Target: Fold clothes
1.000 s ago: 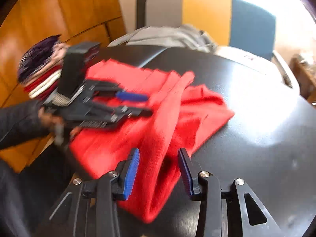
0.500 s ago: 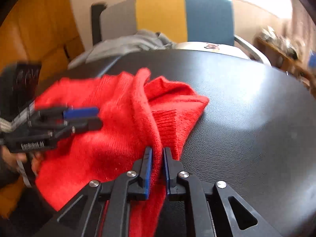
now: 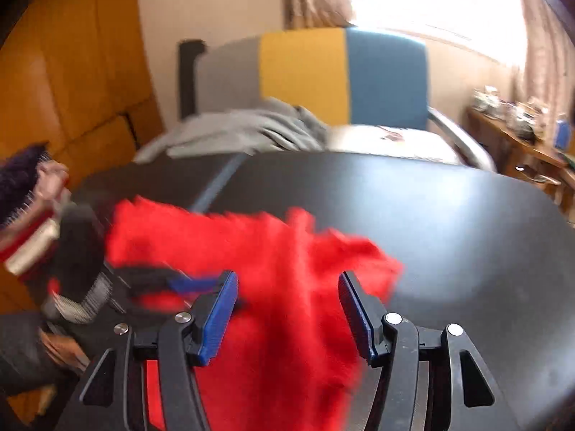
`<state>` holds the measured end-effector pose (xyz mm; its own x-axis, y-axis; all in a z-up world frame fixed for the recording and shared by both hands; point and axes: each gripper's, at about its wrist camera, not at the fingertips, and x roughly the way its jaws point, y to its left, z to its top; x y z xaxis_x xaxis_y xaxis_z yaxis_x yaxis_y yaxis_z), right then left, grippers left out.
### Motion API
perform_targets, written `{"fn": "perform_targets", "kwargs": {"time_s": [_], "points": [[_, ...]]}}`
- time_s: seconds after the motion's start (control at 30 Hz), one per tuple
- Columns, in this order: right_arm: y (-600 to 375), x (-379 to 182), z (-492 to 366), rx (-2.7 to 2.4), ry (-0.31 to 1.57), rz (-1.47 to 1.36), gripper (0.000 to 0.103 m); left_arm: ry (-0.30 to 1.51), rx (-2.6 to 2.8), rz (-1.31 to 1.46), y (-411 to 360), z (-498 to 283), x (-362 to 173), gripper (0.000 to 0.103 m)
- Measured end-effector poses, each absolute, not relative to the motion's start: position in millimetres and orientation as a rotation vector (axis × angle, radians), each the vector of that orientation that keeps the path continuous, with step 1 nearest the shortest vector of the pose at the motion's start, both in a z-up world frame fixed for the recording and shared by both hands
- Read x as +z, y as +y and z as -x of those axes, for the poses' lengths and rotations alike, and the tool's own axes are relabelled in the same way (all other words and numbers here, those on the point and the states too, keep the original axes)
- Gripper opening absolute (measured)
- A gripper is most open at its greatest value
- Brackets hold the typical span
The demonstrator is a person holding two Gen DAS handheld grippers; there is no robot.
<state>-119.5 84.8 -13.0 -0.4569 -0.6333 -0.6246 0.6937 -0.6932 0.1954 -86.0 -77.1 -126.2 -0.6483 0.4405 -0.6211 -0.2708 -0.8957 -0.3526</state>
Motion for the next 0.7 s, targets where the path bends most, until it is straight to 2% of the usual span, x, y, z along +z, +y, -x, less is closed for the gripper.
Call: {"fn": "perform_targets", "kwargs": {"time_s": [0.1,0.3,0.33,0.37,0.4,0.53,0.7], "points": [[65.0,-16.6,139.3,-1.974,-0.22,-0.943,0.059,-0.355,2.546,1.033,-80.2,81.8,-124.4,0.032],[75.1,-68.4,162.5,-2.069,-0.387,-1.002,0.06,-0.575,2.585,1.001,-103.6,62.6,-125.0,0.031],[76.7,-77.0,166.4,-2.084,-0.416,-1.011,0.052,-0.573,2.589,0.993,-104.2,60.1,-127.9,0.027],[78.4,-85.7,170.2,-2.099,-0.444,-1.021,0.029,-0.571,2.593,0.986,-104.7,57.6,-130.8,0.026],[80.1,-94.3,174.1,-2.114,-0.473,-1.03,0.022,-0.571,2.597,0.988,-104.2,57.2,-130.6,0.026],[72.4,-102.9,179.2,-2.12,-0.483,-1.04,0.021,-0.612,2.595,1.012,-105.4,51.9,-125.0,0.029],[61.0,-103.7,178.9,-2.118,-0.465,-1.031,0.025,-0.672,2.618,1.008,-141.0,-5.7,-108.4,0.036]]}}
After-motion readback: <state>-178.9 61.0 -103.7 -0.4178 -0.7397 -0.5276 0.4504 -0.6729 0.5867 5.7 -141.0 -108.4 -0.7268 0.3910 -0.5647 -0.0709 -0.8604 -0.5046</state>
